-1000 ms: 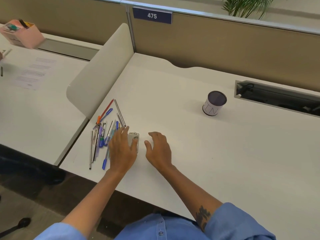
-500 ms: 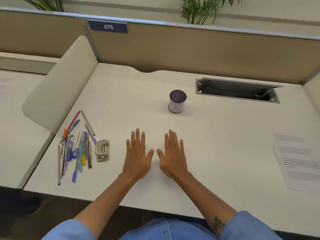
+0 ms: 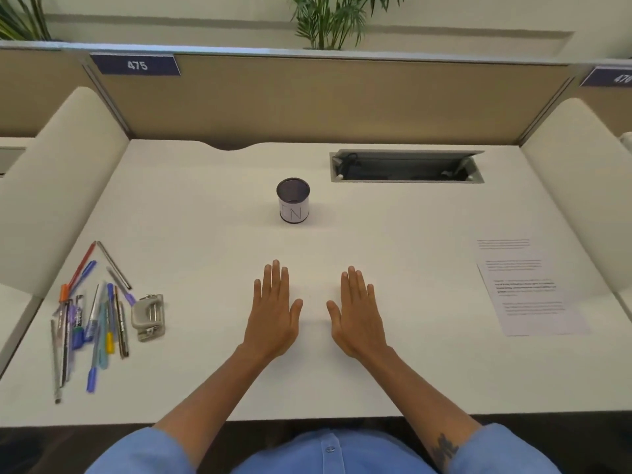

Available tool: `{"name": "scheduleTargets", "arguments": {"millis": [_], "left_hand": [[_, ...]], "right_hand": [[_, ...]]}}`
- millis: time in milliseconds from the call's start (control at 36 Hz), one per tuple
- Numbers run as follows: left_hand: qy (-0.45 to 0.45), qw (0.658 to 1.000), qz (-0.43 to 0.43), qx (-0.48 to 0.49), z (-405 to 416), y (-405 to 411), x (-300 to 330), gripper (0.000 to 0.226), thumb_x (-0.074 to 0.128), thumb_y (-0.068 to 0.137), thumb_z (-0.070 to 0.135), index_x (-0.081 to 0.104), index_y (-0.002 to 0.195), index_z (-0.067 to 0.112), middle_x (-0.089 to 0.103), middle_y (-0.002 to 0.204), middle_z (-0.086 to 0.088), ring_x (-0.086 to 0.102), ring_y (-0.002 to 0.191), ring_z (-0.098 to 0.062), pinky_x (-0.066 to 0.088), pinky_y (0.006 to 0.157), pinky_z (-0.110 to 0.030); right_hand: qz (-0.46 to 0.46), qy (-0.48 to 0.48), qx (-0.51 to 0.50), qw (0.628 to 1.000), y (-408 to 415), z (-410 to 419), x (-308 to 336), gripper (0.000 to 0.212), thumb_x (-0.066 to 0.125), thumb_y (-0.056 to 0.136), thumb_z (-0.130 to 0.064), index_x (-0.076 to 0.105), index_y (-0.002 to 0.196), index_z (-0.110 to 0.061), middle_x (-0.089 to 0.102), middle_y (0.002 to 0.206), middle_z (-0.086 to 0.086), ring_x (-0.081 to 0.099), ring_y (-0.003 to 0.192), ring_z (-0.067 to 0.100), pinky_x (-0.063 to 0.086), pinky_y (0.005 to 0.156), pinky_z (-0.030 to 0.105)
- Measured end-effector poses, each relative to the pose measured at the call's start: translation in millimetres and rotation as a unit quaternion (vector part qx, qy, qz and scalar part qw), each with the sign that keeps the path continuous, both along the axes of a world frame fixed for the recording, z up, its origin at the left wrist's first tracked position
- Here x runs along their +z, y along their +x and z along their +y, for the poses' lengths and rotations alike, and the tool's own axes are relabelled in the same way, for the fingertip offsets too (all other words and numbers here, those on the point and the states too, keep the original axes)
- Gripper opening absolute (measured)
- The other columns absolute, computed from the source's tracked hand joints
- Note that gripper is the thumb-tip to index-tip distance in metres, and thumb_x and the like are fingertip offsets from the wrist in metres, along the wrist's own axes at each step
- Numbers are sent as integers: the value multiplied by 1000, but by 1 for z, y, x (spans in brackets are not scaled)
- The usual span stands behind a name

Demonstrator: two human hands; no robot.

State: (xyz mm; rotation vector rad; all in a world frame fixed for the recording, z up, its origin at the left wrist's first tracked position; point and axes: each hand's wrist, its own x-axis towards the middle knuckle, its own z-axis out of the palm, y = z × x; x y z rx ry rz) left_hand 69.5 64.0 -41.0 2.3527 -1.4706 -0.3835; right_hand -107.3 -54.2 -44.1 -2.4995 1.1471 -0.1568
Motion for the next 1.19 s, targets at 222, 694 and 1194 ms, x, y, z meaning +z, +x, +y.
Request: {"name": "scheduleTargets", "arguments": {"millis": [222,694,1194], "left_hand": [[30,999,8,7,7,-9,-15,73,31,115,33,-9,170,8,-28,177,-8,-28,164,-25,-10,136,-48],[89,995,33,19,27,-8,-27,70,28,115,32,-6,170,6,-16,180,-11,-15,168,-26,-6,137,-47],[90,995,29,-12,45,0,-29,68,24,115,30,-10,170,10,-18,180,-3,-16,167,-19,-6,138,-42]], "right_hand": [[35,9,-5,999,-18,-4,-7,73,30,111,-44,7,169,-6,-5,179,7,-9,165,19,0,134,48],[32,6,6,999,-21,0,-1,67,44,108,-48,36,162,-10,37,170,6,27,161,20,-2,133,55],[-83,238,-80,964,16,24,19,26,91,76,-19,75,96,-14,74,92,0,69,85,18,57,81,31]]}}
